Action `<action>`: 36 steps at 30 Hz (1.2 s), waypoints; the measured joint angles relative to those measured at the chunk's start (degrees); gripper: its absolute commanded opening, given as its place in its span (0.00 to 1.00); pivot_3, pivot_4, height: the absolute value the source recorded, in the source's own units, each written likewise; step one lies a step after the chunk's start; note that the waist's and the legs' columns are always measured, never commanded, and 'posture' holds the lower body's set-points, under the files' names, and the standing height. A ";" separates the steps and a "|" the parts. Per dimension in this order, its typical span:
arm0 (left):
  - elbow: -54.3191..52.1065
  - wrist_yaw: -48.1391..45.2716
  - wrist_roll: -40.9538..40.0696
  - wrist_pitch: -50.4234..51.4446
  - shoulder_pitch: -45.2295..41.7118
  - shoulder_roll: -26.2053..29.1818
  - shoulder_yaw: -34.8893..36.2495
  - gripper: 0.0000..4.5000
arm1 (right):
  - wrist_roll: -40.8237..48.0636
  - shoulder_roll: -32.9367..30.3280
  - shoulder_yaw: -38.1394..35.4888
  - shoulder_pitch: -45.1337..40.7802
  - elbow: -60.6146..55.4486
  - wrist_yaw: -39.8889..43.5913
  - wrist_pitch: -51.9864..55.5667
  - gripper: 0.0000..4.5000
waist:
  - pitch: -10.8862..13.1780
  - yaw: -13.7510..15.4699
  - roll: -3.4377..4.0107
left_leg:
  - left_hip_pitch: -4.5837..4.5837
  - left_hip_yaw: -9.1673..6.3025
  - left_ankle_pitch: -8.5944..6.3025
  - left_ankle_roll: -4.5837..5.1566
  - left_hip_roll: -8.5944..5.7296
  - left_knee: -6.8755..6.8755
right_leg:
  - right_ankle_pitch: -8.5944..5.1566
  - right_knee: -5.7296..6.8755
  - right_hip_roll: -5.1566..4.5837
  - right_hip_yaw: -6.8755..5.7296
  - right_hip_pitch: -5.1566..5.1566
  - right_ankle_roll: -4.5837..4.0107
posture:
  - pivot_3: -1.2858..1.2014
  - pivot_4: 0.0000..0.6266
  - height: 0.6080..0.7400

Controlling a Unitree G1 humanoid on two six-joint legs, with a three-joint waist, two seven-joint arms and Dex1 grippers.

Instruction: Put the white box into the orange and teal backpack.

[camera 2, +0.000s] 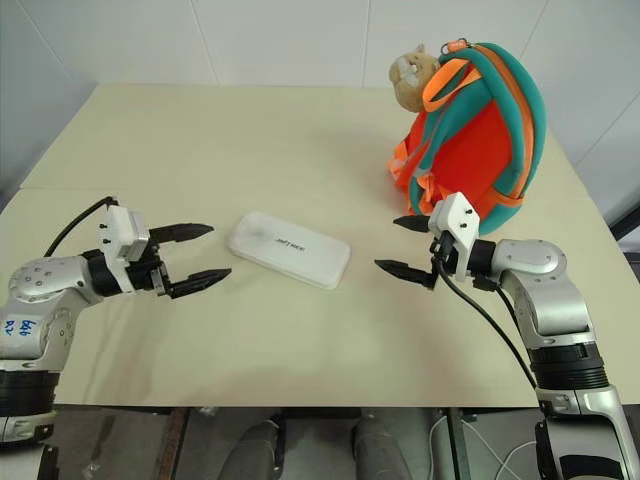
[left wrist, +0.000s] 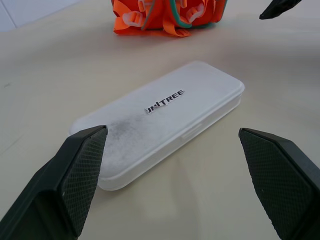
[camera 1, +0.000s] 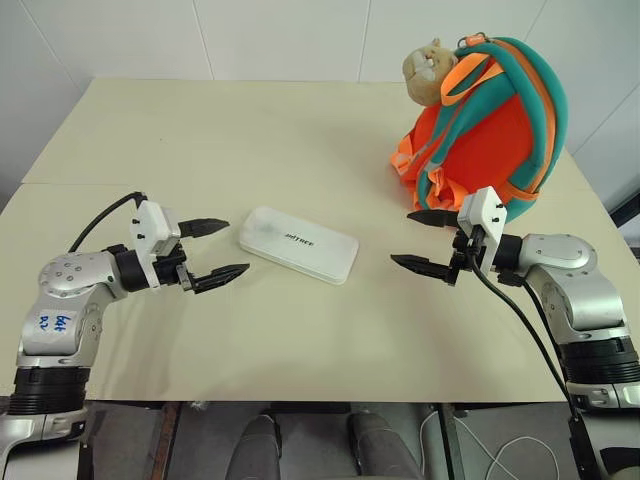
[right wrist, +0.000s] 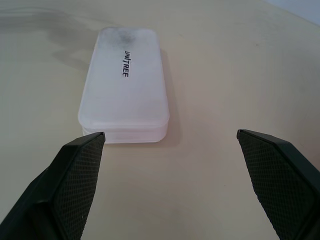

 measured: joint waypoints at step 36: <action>47.93 11.54 21.31 -19.75 -25.42 -10.20 -8.84 0.01 | -7.52 15.71 10.68 2.76 3.17 -5.13 -3.76 0.00 | -0.01 -0.03 -0.01 | -0.03 -0.13 0.01 0.00 -0.03 0.50 | 0.02 0.43 0.07 -0.10 0.03 0.04 | 0.52 0.24 1.00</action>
